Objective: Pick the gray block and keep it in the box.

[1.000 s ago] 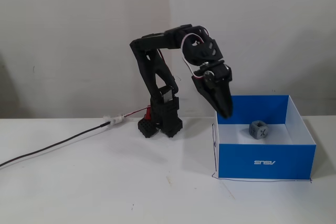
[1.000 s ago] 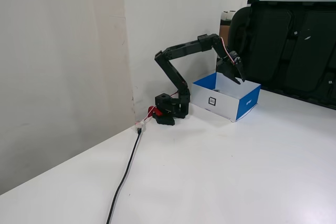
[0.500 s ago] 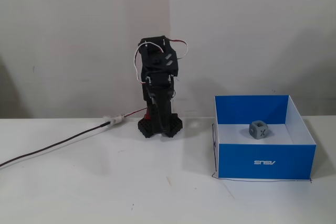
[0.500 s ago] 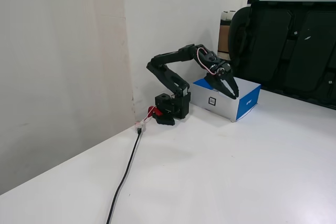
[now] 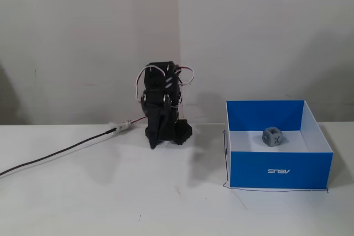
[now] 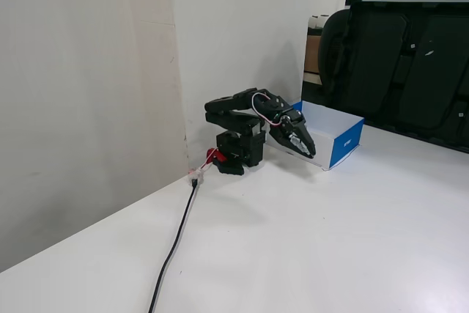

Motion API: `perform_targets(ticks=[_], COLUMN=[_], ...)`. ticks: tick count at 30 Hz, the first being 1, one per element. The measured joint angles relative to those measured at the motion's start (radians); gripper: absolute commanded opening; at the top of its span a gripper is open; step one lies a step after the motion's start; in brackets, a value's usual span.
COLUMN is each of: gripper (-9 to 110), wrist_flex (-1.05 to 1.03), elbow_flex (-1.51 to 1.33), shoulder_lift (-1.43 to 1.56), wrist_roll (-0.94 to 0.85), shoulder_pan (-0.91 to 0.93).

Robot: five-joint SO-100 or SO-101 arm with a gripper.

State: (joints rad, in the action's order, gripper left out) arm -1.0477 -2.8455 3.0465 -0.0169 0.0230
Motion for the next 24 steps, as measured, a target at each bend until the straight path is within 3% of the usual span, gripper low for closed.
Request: perform_targets(ticks=[6, 11, 24], gripper=[0, 0, 0], wrist_flex=[0.133, 0.014, 0.014], elbow_flex=[-0.184, -0.224, -0.224], shoulder_lift=[0.117, 0.225, 0.225], wrist_roll=[-0.094, -0.103, -0.103], shoulder_pan=[0.072, 0.097, 0.098])
